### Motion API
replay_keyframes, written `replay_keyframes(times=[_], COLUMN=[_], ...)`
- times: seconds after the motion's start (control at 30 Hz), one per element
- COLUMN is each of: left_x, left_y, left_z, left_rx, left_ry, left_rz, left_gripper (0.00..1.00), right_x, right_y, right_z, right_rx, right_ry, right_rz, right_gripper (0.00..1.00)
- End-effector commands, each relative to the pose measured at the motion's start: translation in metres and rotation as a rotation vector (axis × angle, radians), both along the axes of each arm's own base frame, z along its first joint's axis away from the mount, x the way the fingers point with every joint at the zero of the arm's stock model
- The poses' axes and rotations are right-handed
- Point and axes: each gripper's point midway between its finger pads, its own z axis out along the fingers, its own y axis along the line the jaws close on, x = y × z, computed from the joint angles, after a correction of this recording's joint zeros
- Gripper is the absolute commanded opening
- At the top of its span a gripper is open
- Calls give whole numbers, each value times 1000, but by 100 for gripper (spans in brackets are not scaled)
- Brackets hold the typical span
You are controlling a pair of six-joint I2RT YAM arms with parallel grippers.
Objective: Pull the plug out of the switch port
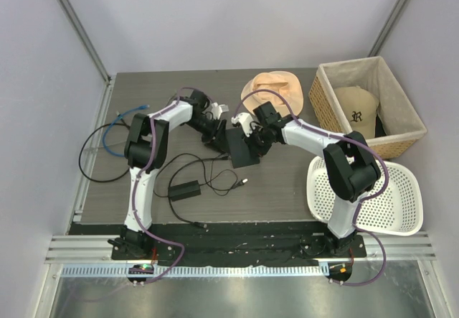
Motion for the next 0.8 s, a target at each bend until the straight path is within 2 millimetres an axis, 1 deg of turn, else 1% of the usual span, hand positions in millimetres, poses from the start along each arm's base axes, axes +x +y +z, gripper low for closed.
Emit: replay_keyframes(times=[0.0,0.23,0.27,0.3,0.33,0.4,0.43,0.53,0.57,0.63,0.67,0.7,0.73,0.77], left_x=[-7,-17,-17,-16,-14,-7,-5,-7,-7,-2,4,9,19,25], left_y=[-7,-4,-6,-5,-5,-7,-7,-8,-8,-1,2,13,14,17], left_z=[10,1,7,8,15,23,30,36,35,31,33,22,25,34], left_rx=[-32,-11,-23,-29,-32,-36,-40,-52,-44,9,47,127,135,145], left_ry=[-2,29,41,22,5,-41,-62,-59,-55,-89,-129,-159,-222,-258], left_rz=[-35,-61,-64,-79,-77,-71,-68,-81,-81,-77,-61,-34,-21,3], left_gripper=[43,43,43,43,42,43,43,42,42,42,44,45,46,47], right_x=[-5,-6,-5,-5,-4,-3,-3,-2,-3,-3,-2,-2,-2,-2], right_y=[-9,-8,-7,-7,-6,-7,-8,-8,-7,-7,-7,-7,-7,-8], right_z=[-5,-6,-6,-5,-4,-4,-4,-4,-4,-3,-3,-2,-2,-1], right_rx=[-33,-23,-21,-21,-19,-24,-26,-27,-27,-26,-26,-26,-27,-27], right_ry=[0,7,5,5,2,-3,-3,-6,-6,-8,-10,-12,-14,-15], right_rz=[4,-5,-6,-5,-5,-6,-7,-5,-5,-4,-3,-3,-3,-3], right_gripper=[1,1,1,1,1,1,1,1,1,1,1,1,1,1])
